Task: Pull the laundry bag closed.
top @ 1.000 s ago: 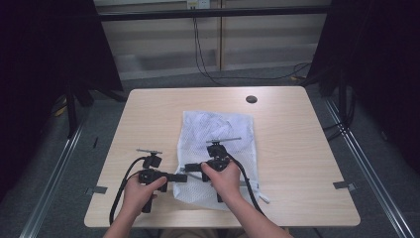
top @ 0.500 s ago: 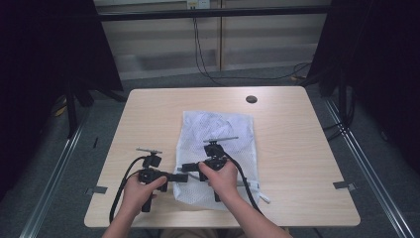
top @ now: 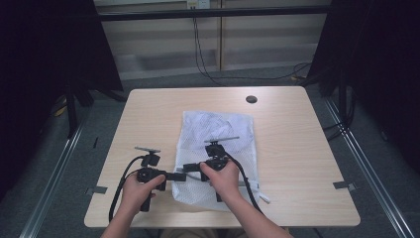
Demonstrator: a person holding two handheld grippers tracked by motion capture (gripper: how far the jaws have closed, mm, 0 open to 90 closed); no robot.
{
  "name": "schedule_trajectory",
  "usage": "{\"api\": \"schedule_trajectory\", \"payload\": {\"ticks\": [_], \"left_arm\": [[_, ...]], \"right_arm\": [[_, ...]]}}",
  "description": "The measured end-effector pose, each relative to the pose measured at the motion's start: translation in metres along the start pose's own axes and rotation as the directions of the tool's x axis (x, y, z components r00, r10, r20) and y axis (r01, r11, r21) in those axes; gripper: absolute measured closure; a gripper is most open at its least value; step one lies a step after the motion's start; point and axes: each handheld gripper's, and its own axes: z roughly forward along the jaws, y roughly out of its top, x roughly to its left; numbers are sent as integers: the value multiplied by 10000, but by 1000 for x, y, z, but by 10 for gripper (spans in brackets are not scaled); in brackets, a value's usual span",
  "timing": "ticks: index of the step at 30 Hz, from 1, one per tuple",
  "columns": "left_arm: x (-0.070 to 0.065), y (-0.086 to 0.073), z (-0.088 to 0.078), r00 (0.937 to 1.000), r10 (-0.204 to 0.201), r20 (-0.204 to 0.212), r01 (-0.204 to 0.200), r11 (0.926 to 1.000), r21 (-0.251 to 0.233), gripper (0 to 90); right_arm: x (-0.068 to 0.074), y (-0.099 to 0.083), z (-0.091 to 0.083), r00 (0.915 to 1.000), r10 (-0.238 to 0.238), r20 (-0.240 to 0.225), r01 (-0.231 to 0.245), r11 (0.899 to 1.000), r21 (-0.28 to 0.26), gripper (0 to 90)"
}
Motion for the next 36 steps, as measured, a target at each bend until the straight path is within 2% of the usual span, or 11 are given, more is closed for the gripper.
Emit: {"api": "schedule_trajectory", "payload": {"ticks": [2,5,7,15,16,17,18,23,32,34,36], "left_arm": [[0,0,0,10000,73,-28,-73,10000,1,894],[-1,0,1,10000,34,15,-34,10000,57,894],[-1,0,1,9999,138,32,-138,9999,22,893],[-2,0,2,9999,121,-20,-121,9999,-6,893],[-1,0,1,9999,143,-7,-143,9999,-66,893],[-2,0,0,9999,-97,98,99,9997,-203,894],[0,0,-2,10000,43,0,-43,9998,-174,894],[2,0,-5,10000,-1,-19,0,9997,-238,894],[1,0,-4,10000,97,2,-97,9997,-226,893],[1,0,-4,10000,-95,-31,94,9994,-340,894],[3,-1,-6,10000,36,12,-35,9997,-249,894]], "right_arm": [[-2,-1,-2,9996,224,-142,-224,9997,-1,876],[-2,-3,-4,10000,-75,-1,75,10000,43,876],[-3,-3,-5,9998,161,-113,-160,9998,65,875],[-6,-4,-7,9998,136,-125,-135,9999,97,875],[-6,-4,-7,10000,58,-22,-58,9999,144,875],[-7,-4,-7,10000,10,72,-11,9999,128,876],[-8,-4,-8,9999,93,130,-95,9998,161,876],[-17,-5,-15,9993,231,282,-234,9997,120,875],[-23,-7,-23,9996,208,178,-207,9998,-58,875],[-22,-7,-24,9994,223,267,-222,9997,-33,875],[-24,-7,-26,9994,196,299,-196,9998,-5,875]]}}
